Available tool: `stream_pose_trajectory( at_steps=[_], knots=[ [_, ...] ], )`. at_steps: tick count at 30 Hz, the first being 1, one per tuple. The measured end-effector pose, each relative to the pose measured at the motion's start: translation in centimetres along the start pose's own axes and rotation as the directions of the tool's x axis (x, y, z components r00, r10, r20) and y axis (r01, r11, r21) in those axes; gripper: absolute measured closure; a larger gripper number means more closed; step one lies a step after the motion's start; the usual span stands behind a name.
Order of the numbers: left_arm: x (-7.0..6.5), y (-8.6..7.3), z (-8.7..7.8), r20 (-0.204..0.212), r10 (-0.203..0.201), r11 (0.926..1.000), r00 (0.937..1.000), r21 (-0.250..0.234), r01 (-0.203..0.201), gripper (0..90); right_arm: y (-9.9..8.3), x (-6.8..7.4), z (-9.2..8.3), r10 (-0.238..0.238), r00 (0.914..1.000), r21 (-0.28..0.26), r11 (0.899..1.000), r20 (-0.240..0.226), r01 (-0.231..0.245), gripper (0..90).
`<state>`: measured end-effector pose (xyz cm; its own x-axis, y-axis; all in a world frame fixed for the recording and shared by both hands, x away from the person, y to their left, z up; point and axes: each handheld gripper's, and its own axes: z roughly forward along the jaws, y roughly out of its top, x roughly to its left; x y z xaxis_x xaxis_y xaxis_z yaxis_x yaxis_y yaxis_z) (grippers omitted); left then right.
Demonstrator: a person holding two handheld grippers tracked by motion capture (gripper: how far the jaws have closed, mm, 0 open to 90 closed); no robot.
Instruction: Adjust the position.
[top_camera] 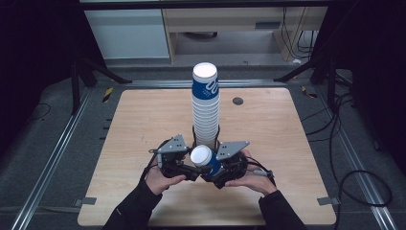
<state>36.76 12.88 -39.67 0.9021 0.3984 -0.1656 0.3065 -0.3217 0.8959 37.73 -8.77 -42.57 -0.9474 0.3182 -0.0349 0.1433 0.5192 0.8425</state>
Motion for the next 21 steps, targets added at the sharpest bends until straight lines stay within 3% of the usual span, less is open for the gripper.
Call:
stream_pose_trajectory(
  at_steps=[15, 21],
  knots=[
    [1.1, -0.8, -1.9, -0.049, -0.014, 0.9997, 0.9987, -0.023, 0.013, 24.8, 0.2, -0.1, -1.5, 0.018, 0.9993, -0.048, 0.999, 0.032, -0.016, 6.3],
    [1.7, -1.2, -3.2, -0.057, -0.038, 0.9972, 0.9977, -0.067, 0.034, 24.8, -0.2, -0.5, -2.5, 0.055, 0.9976, -0.058, 0.997, 0.041, -0.052, 6.4]
  ],
)
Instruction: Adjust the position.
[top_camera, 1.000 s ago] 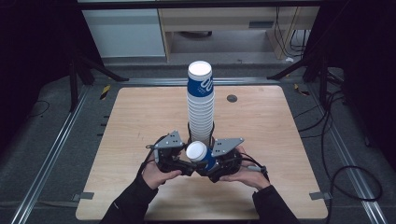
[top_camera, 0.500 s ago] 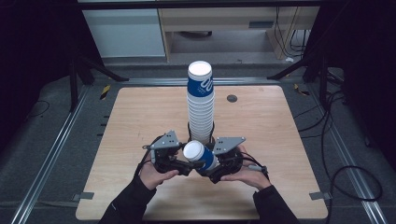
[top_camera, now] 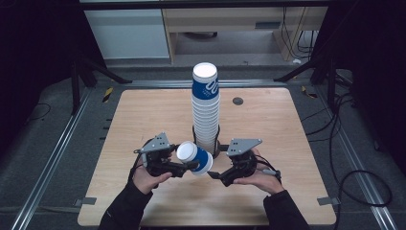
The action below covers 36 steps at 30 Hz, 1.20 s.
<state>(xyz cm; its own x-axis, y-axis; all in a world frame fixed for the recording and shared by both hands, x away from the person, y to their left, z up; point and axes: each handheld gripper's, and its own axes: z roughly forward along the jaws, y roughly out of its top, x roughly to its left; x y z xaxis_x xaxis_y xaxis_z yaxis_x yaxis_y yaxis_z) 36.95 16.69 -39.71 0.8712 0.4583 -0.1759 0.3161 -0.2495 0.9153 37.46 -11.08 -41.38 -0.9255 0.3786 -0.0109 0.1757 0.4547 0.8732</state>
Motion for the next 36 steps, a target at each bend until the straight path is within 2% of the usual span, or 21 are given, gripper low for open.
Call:
stream_pose_trajectory(
  at_steps=[8, 19, 27, 36],
  knots=[
    [0.3, -0.1, -0.4, 0.004, 0.0, 0.9994, 1.0, -0.034, 0.0, 24.8, -0.5, -0.3, -0.5, 0.021, 0.9998, -0.007, 1.0, -0.006, -0.021, 6.5],
    [0.6, 0.0, -0.3, 0.09, -0.011, 0.9938, 0.9959, -0.109, 0.021, 24.8, -1.2, -0.3, 0.0, 0.062, 0.9963, -0.01, 0.998, -0.06, -0.062, 6.3],
    [0.1, 0.0, 0.6, 0.128, 0.002, 0.994, 0.9918, -0.108, 0.012, 24.8, -0.9, -0.1, 0.3, 0.076, 0.9894, -0.049, 0.995, -0.124, -0.082, 6.2],
    [-0.5, -0.1, 1.4, 0.177, 0.003, 0.9916, 0.9843, -0.128, 0.019, 24.9, -0.8, 0.1, 0.9, 0.076, 0.9848, -0.054, 0.995, -0.157, -0.085, 6.2]
  ],
)
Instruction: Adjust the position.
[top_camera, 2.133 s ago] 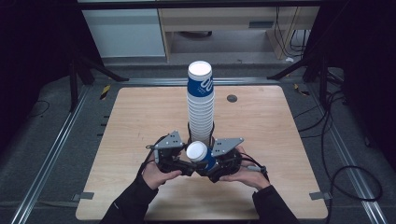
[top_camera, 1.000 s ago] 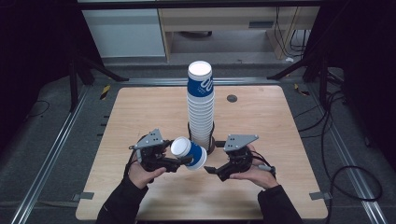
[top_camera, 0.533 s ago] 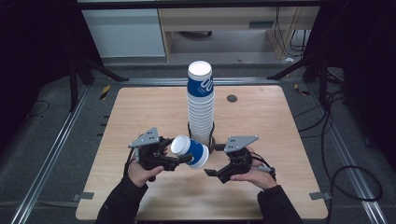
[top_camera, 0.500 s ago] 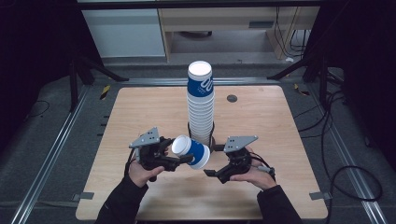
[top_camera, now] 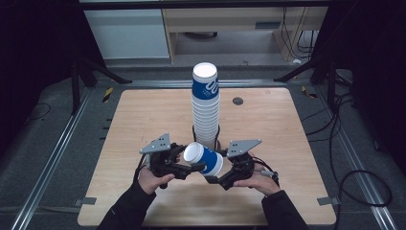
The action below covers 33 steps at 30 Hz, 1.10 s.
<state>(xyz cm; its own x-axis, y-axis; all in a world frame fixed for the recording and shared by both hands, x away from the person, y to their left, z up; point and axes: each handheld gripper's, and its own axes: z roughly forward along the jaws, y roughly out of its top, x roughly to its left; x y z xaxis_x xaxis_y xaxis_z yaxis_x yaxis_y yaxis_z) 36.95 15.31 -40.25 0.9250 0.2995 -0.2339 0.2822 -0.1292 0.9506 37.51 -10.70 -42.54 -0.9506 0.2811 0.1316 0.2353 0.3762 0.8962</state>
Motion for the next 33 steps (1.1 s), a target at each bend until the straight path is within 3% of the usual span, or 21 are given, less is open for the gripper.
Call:
stream_pose_trajectory(
  at_steps=[7, 12, 21, 33],
  knots=[
    [-0.5, -0.2, 0.5, 0.026, 0.011, 0.9998, 0.9996, 0.015, -0.011, 25.0, 0.0, 0.1, 0.5, -0.002, 0.9997, -0.018, 1.0, -0.026, 0.002, 8.4],
    [-0.5, -0.2, 0.6, 0.019, 0.016, 0.9997, 0.9997, 0.017, -0.017, 25.0, 0.0, 0.1, 0.5, -0.01, 0.9994, -0.027, 1.0, -0.032, 0.009, 13.1],
    [-0.2, -0.2, 0.5, 0.008, -0.024, 0.9993, 0.9997, 0.028, 0.024, 23.5, -0.1, 0.0, 0.3, -0.02, 0.9995, -0.026, 0.999, -0.023, 0.019, 15.4],
    [0.2, 0.7, -1.1, -0.007, -0.023, 0.9995, 0.9997, 0.021, 0.023, 19.3, -0.1, -0.2, -0.4, -0.042, 0.9991, -0.005, 0.999, 0.004, 0.042, 15.9]
  ],
)
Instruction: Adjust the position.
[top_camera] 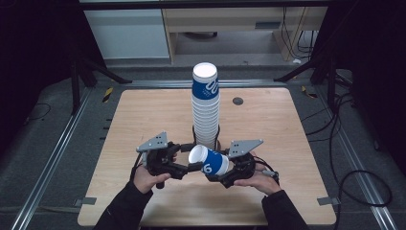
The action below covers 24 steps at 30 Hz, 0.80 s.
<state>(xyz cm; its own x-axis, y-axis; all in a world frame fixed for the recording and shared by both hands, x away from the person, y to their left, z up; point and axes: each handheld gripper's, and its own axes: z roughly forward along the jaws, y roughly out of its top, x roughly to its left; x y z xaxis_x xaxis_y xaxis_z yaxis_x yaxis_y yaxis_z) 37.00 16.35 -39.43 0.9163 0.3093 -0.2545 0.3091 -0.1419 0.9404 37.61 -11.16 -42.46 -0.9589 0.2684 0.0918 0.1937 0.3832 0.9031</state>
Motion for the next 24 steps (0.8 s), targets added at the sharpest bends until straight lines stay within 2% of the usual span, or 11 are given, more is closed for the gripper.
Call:
stream_pose_trajectory(
  at_steps=[5, 12, 14, 17, 18, 21, 22, 23, 24],
  knots=[
    [0.1, 0.0, -0.7, -0.005, 0.002, 0.9995, 1.0, 0.03, -0.002, 18.1, 0.0, -0.3, -0.5, -0.016, 0.9996, 0.015, 1.0, 0.024, 0.016, 16.0],
    [0.5, -0.7, -1.0, -0.01, 0.012, 0.9929, 0.9999, 0.119, -0.01, 16.5, 0.2, -0.5, -0.8, -0.062, 0.9973, 0.083, 0.995, 0.038, 0.059, 16.0],
    [0.5, -1.0, -0.8, -0.021, 0.026, 0.9887, 0.9994, 0.148, -0.023, 16.2, 0.5, -0.6, -0.7, -0.089, 0.995, 0.124, 0.989, 0.045, 0.083, 15.9],
    [0.5, -1.1, -0.7, -0.019, 0.029, 0.9863, 0.9994, 0.163, -0.026, 16.1, 0.7, -0.6, -0.5, -0.107, 0.9933, 0.152, 0.983, 0.044, 0.099, 15.9],
    [0.4, -1.2, -0.5, -0.012, 0.03, 0.9844, 0.9995, 0.174, -0.027, 16.0, 1.0, -0.5, -0.2, -0.131, 0.9906, 0.181, 0.976, 0.04, 0.122, 15.9],
    [0.4, -1.3, -0.2, -0.006, 0.033, 0.9814, 0.9995, 0.189, -0.031, 15.8, 1.2, -0.4, 0.1, -0.145, 0.9887, 0.199, 0.971, 0.038, 0.135, 15.9],
    [0.3, -1.4, -0.1, -0.004, 0.034, 0.9796, 0.9994, 0.198, -0.032, 15.8, 1.2, -0.4, 0.3, -0.153, 0.9876, 0.209, 0.967, 0.036, 0.142, 15.8],
    [0.3, -1.5, 0.2, 0.003, 0.033, 0.9775, 0.9995, 0.208, -0.033, 15.7, 1.3, -0.2, 0.8, -0.169, 0.9852, 0.232, 0.96, 0.025, 0.159, 15.8],
    [0.3, -1.5, 0.2, 0.003, 0.033, 0.9775, 0.9995, 0.208, -0.033, 15.7, 1.3, -0.2, 0.8, -0.169, 0.9852, 0.232, 0.96, 0.025, 0.159, 15.8]
  ],
)
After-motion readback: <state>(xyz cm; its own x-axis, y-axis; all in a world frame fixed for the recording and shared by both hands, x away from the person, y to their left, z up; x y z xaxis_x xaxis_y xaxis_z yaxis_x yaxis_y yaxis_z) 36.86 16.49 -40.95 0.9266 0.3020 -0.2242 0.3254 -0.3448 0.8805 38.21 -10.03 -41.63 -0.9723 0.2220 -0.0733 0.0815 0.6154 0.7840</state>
